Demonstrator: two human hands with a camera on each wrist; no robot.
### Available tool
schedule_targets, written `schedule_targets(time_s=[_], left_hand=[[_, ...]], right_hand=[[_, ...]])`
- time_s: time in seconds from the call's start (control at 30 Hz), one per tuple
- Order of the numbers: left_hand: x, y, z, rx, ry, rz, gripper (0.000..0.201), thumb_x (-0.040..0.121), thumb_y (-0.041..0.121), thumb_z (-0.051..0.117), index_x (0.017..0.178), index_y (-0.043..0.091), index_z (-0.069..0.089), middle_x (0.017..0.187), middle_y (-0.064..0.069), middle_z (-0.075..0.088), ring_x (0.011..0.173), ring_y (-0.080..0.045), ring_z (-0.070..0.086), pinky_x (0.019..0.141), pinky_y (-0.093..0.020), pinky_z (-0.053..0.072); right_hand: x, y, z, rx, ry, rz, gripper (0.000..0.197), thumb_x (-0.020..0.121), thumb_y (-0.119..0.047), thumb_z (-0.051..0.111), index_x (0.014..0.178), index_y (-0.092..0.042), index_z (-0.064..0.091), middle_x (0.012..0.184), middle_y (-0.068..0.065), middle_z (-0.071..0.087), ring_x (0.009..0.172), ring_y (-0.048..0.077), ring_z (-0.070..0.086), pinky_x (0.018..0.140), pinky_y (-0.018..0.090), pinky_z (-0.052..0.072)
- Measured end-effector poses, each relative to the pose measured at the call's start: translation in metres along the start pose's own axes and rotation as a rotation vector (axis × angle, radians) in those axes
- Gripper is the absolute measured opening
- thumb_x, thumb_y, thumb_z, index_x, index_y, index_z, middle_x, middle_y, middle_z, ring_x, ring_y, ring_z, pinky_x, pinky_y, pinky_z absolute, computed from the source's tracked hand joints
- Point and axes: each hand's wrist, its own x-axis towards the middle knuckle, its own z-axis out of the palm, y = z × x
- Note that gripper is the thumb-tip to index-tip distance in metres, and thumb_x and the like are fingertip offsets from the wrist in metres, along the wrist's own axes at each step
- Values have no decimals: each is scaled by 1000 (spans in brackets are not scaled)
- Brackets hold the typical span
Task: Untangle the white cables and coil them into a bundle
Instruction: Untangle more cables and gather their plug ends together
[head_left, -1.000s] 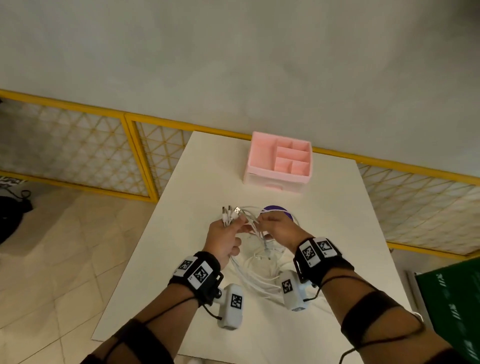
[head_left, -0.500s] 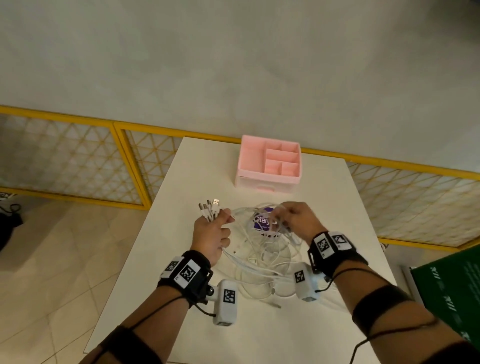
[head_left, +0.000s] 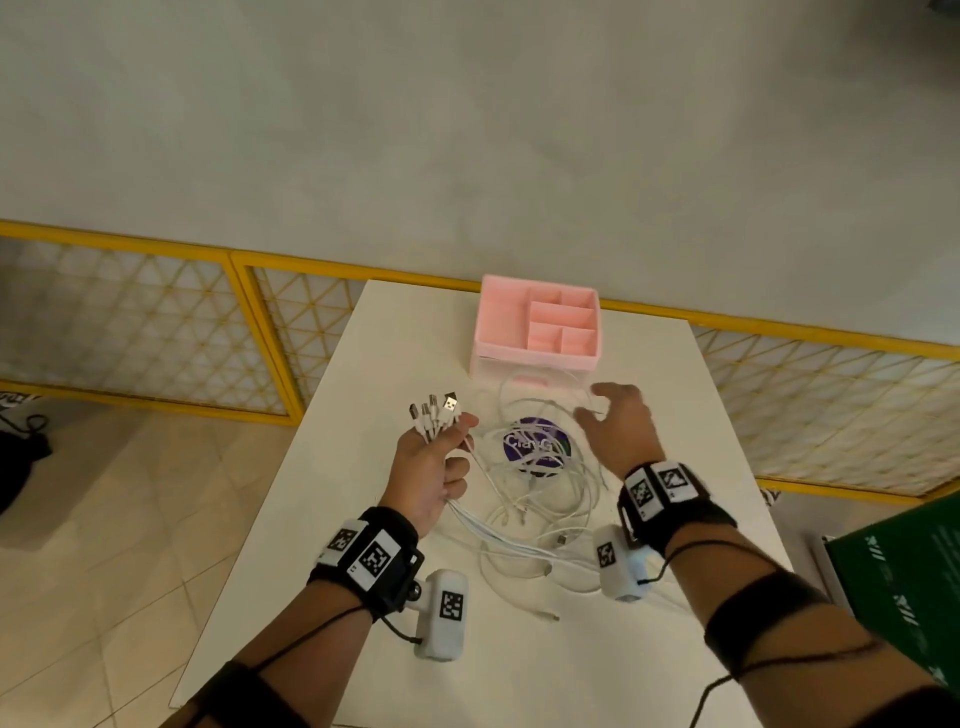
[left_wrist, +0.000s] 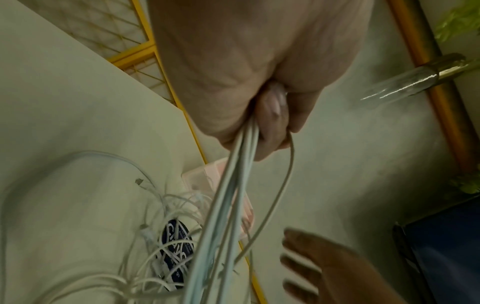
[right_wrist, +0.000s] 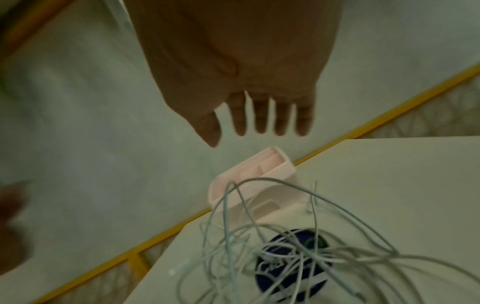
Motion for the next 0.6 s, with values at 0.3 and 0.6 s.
schedule_targets(time_s=[0.3,0.6], left_hand=[[3,7,7,20,89,84,23,103,18,51,87,7,63,67,1,50,45,-6,32,38,-18,21],[4,5,1,46,63,67,23,104,17,48,85,9,60,61,2,47,56,-11,44,46,-24,30]], right_hand=[[-68,-41,45,252,-672,-308,18,95,-15,60,80,-18,69,71,-7,68,64,3,61,72,24,50],[-72,-35,52,424,-598,-166,21,96,-36,60,103,-20,72,94,3,70,81,8,62,71,23,50]])
